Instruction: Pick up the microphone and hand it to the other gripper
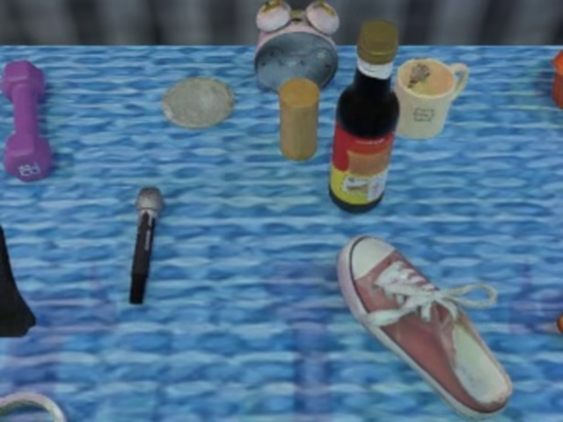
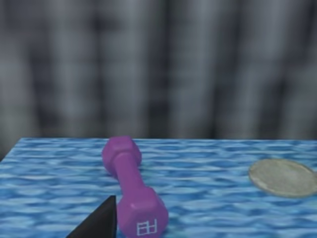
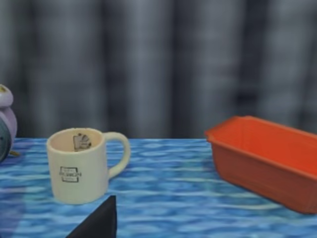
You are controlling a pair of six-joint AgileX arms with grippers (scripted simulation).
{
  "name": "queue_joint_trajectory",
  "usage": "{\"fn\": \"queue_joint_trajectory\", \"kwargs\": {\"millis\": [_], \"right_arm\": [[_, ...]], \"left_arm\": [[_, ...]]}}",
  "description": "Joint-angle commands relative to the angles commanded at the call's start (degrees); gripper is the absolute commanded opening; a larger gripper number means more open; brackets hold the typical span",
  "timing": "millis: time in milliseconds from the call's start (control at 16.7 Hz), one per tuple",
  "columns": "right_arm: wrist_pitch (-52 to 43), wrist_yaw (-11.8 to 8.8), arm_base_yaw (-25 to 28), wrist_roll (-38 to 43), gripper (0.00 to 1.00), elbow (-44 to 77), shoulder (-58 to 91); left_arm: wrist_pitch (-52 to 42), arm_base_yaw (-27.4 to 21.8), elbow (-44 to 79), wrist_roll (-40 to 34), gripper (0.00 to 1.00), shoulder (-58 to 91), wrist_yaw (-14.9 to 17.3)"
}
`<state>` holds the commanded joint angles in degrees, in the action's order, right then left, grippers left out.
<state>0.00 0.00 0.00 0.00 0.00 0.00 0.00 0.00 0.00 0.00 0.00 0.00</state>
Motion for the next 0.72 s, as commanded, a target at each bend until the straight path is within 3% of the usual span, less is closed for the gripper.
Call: {"fn": "queue_joint_trajectory", "kwargs": {"millis": [360,720], "right_arm": [[0.0,0.0,0.0,0.0,1.00,0.0,0.0],[0.0,0.0,0.0,0.0,1.00,0.0,0.0]], "left_arm": [[-3.4,-1.1,5.3,-1.0,1.00,6.0,0.2],[-16.0,-4.6,24.0,-4.4,1.00,32.7,0.5]]}}
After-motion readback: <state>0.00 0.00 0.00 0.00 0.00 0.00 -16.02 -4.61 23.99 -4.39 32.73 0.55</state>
